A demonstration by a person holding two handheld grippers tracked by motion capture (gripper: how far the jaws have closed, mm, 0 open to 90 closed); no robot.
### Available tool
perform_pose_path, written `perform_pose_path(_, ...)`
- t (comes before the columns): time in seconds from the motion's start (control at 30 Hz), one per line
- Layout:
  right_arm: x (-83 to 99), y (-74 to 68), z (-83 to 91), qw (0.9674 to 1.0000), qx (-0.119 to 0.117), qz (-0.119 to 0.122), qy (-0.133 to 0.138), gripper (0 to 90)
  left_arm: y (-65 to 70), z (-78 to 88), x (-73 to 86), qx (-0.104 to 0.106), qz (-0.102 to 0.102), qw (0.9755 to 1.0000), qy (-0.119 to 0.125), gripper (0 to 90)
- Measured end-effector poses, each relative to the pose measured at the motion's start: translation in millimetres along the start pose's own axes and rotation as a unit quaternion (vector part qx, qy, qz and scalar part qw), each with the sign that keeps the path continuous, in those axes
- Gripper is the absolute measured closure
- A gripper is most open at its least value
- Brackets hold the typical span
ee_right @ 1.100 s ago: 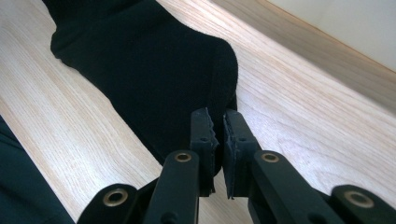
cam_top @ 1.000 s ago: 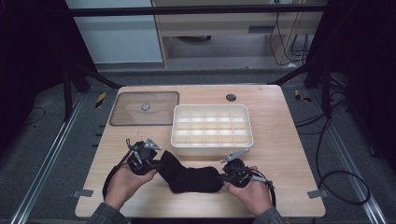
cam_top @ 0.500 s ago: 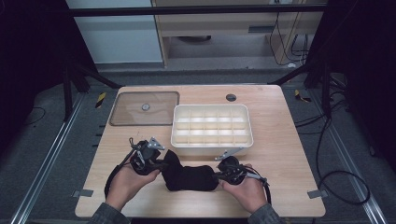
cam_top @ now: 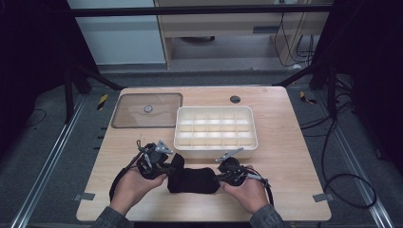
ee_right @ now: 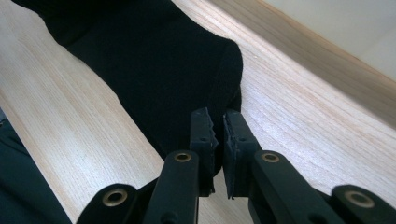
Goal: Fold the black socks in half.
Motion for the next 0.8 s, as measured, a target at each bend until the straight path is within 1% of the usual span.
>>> perform_pose_path(0.2,-1.6,-2.1,-1.8,1.0,-0.003,0.002,-0.004,84.1,5.3,-1.1,-3.5,0.007,-0.008,0.9999,-0.001,79.4)
perform_pose_path(0.27,-1.6,-2.7,-2.3,1.0,-0.006,0.001,-0.005,84.1,6.5,-1.4,-3.9,0.008,-0.007,0.9999,-0.001,79.5)
perform_pose_path(0.4,-2.2,-2.8,-2.6,1.0,-0.008,0.0,-0.004,84.1,11.4,-3.8,-6.7,0.011,-0.014,0.9998,-0.004,79.4)
perform_pose_path(0.6,-2.5,-3.0,-2.7,0.9999,-0.009,-0.001,-0.005,84.1,13.9,-5.2,-10.3,0.012,-0.02,0.9997,-0.004,79.5)
perform_pose_path(0.8,-1.7,-3.2,-2.1,1.0,-0.007,0.003,-0.004,84.0,15.5,-7.4,-10.4,0.014,-0.02,0.9997,-0.006,79.4)
Point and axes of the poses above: each handheld gripper's, and its own axes: z roughly backward along the jaws, x roughly out of its underside, y roughly to its right, the point moved 10 cm from there along -z, roughly forward along the jaws, and after that the axes turned 4 degrees about -z, right-handed, at the moved point
